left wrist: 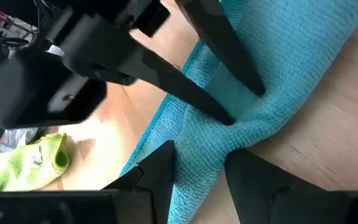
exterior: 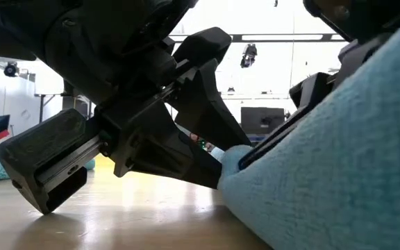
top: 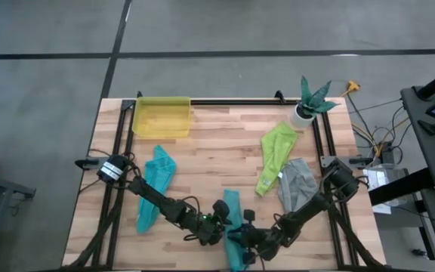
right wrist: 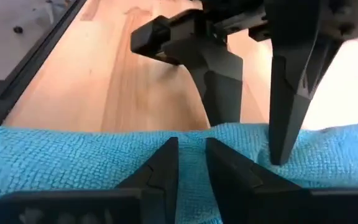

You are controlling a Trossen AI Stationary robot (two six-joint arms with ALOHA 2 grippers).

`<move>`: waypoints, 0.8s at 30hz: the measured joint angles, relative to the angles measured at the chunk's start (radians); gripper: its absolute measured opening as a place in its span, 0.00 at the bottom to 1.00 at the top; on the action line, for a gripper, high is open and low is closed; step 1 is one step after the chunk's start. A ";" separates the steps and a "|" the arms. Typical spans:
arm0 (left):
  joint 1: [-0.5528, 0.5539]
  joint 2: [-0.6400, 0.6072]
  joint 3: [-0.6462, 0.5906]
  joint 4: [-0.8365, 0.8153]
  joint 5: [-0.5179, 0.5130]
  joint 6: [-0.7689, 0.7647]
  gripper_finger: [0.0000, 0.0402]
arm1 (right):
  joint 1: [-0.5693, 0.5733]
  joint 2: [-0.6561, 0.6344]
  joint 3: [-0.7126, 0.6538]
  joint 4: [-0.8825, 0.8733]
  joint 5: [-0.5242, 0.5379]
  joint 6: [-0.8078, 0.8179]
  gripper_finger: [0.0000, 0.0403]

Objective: Roll microfiber towels into tight, uniform cylinder then place into a basket
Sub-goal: Roll the right light blue towel

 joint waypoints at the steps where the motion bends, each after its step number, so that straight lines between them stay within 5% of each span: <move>1: 0.000 0.000 0.000 0.000 0.000 0.000 0.30 | 0.004 -0.008 0.001 0.000 0.003 -0.014 0.21; 9: -0.002 0.000 -0.001 0.000 0.003 0.001 0.30 | 0.041 -0.087 0.008 -0.014 0.011 -0.074 0.18; 24: -0.003 0.000 0.000 -0.003 0.005 -0.018 0.30 | 0.153 -0.097 0.020 -0.096 0.002 0.047 0.12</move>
